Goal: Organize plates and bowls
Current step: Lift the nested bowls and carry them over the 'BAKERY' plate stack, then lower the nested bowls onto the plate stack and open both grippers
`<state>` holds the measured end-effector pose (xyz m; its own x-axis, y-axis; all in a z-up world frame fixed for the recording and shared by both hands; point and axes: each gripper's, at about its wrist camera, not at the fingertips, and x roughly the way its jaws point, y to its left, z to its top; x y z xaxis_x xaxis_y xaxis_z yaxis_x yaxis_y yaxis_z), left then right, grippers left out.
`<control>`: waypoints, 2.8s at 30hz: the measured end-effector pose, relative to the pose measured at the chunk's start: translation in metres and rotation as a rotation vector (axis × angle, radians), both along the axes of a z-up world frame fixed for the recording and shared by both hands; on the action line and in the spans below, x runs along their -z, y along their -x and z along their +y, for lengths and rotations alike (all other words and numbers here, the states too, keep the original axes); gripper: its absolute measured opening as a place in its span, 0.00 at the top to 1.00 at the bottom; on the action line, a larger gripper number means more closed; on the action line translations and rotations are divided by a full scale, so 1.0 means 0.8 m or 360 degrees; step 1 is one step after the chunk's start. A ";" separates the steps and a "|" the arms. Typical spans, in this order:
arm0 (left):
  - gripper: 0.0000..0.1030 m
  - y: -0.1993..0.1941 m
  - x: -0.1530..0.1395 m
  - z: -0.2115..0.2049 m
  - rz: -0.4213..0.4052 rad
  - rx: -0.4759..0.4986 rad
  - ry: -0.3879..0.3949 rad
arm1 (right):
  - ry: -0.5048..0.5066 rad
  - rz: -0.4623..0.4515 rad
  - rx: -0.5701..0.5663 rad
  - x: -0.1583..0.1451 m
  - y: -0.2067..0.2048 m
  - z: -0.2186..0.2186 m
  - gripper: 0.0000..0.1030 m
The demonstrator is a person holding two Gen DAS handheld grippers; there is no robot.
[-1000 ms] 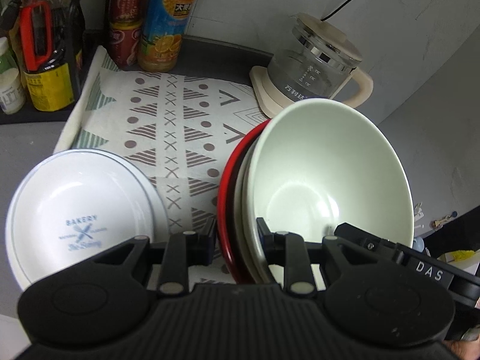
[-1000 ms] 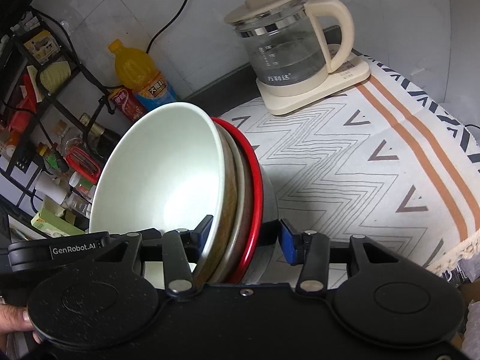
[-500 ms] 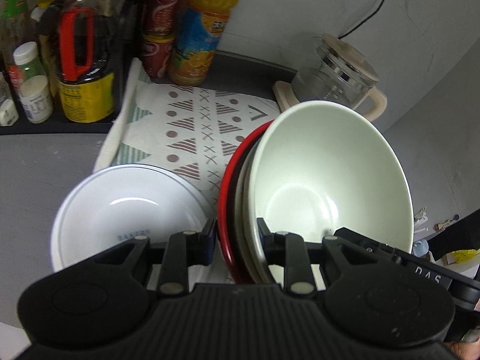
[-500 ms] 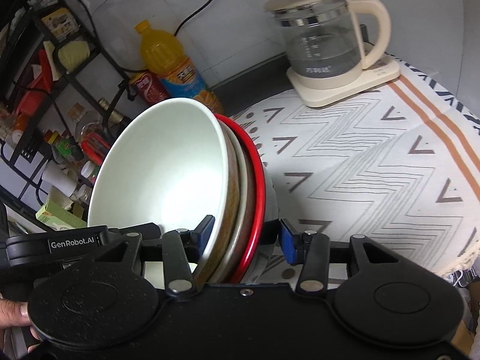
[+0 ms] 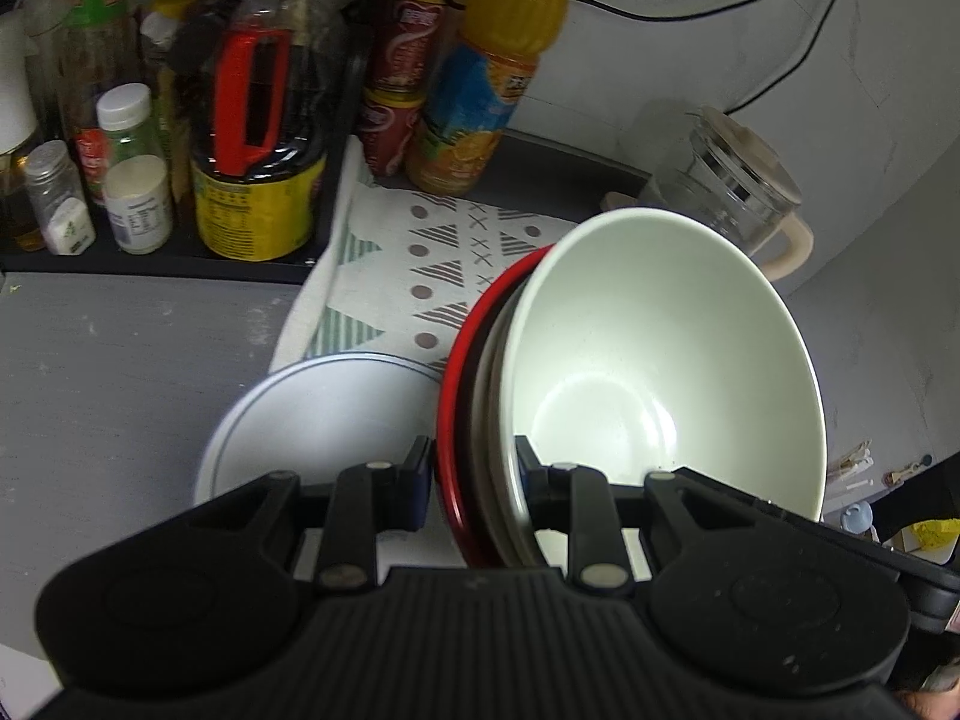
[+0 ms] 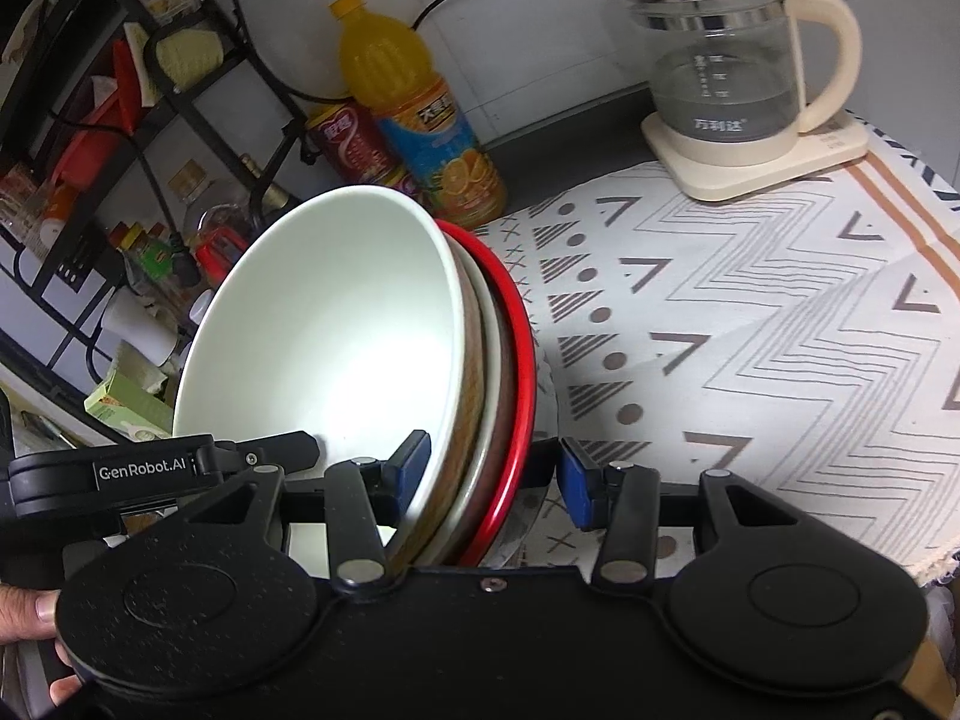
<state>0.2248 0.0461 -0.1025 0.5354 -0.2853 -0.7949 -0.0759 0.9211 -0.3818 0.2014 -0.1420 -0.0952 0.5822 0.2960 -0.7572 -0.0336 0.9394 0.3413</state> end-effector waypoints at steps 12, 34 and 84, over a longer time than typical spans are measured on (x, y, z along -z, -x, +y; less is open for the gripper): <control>0.76 0.002 0.012 0.041 0.0046 -0.0082 -0.0018 | 0.0008 0.0063 -0.0095 0.014 -0.014 0.039 0.56; 0.76 0.010 0.062 0.090 0.0261 -0.0160 -0.0031 | 0.0062 0.0320 -0.0210 0.058 -0.023 0.093 0.56; 0.25 -0.014 0.036 0.126 -0.0092 0.0053 -0.0120 | 0.0230 -0.0102 0.0181 0.013 0.019 0.103 0.00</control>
<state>0.2357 0.1469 -0.1312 0.5725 -0.2444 -0.7826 -0.0248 0.9490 -0.3144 0.1863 -0.0594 -0.1052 0.6543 0.1161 -0.7473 0.0584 0.9774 0.2029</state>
